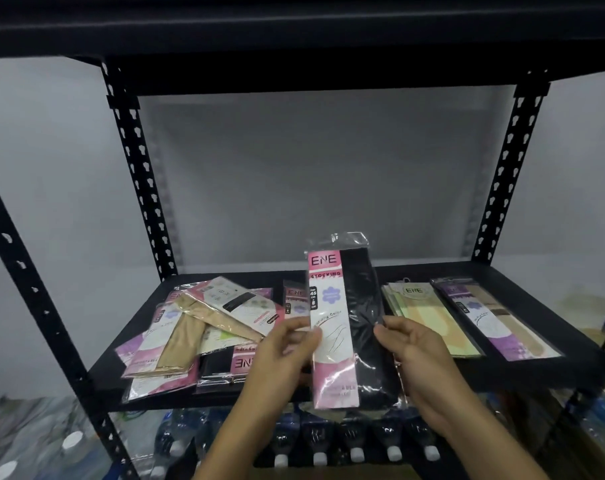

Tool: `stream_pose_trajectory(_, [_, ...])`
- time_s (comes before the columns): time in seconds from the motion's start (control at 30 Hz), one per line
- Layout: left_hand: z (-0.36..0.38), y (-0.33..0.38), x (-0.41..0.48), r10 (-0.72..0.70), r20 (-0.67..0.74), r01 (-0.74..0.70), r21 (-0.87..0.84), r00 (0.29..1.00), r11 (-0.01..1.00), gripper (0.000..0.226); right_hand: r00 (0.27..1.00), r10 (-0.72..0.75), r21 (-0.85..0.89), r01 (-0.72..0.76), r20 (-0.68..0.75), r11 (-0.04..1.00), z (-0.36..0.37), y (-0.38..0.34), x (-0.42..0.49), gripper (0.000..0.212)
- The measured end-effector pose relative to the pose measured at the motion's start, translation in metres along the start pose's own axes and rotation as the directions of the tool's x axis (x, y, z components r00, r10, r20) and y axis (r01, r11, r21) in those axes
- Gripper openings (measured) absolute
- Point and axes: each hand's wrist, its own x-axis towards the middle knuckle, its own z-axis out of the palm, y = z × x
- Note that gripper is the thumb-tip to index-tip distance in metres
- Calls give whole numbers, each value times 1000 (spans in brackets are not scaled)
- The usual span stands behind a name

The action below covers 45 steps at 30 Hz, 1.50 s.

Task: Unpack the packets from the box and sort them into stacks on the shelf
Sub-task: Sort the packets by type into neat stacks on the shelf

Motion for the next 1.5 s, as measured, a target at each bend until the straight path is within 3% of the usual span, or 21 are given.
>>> stream_pose_trajectory(0.23, [-3, -14, 5, -37, -134, 41, 27, 990, 999, 32, 994, -61, -281, 33, -92, 959, 10, 27, 15, 16])
stream_pose_trajectory(0.4, [-9, -6, 36, 97, -219, -27, 305, 971, 952, 32, 982, -137, -411, 71, -133, 909, 24, 26, 47, 14])
stream_pose_trajectory(0.6, [-18, -6, 82, 246, -267, -4, 669, 932, 743, 26, 975, -191, -553, 97, -115, 828, 50, 31, 97, 11])
stream_pose_trajectory(0.77, [-20, -30, 99, 310, -218, 89, 920, 925, 382, 29, 984, -144, -740, 18, -107, 672, 62, 59, 122, 15])
stream_pose_trajectory(0.83, [-20, -37, 102, 304, -195, 93, 943, 933, 318, 28, 980, -175, -792, 30, -98, 610, 62, 65, 123, 16])
stream_pose_trajectory(1.03, [-21, -46, 104, 341, -166, 36, 934, 925, 357, 30, 974, -215, -809, 66, -76, 584, 59, 68, 126, 22])
stream_pose_trajectory(1.2, [-25, -39, 103, 393, -191, -46, 852, 899, 521, 30, 958, -279, -815, 106, -71, 570, 59, 61, 124, 26])
stream_pose_trajectory(1.3, [-33, -34, 97, 439, -221, -78, 819, 871, 568, 23, 941, -338, -807, 175, -32, 563, 62, 56, 118, 25])
stream_pose_trajectory(1.5, [-58, -35, 83, 399, -338, -26, 735, 852, 678, 27, 912, -405, -804, 285, 60, 522, 75, 47, 108, 26])
